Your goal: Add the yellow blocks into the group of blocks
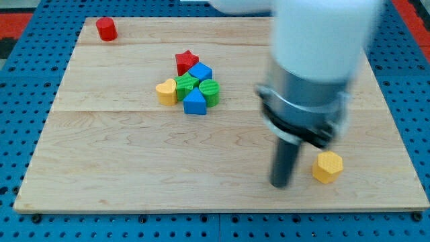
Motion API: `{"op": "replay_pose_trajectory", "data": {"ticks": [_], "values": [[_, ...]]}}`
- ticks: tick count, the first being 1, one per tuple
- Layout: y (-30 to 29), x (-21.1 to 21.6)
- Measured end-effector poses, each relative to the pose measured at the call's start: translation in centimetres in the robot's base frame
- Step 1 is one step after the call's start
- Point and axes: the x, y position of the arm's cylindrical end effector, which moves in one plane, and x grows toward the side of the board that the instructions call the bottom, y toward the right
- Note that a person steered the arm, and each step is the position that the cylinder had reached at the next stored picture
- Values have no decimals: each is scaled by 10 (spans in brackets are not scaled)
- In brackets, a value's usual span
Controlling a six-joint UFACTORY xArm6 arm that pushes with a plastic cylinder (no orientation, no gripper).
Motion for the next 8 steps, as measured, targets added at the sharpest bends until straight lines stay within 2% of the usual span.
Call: {"op": "replay_pose_trajectory", "data": {"ticks": [1, 2, 3, 4, 5, 6, 7, 8], "values": [[41, 18], [81, -15], [42, -38], [-25, -45], [-56, -66], [-52, -102], [-72, -137], [-100, -134]]}}
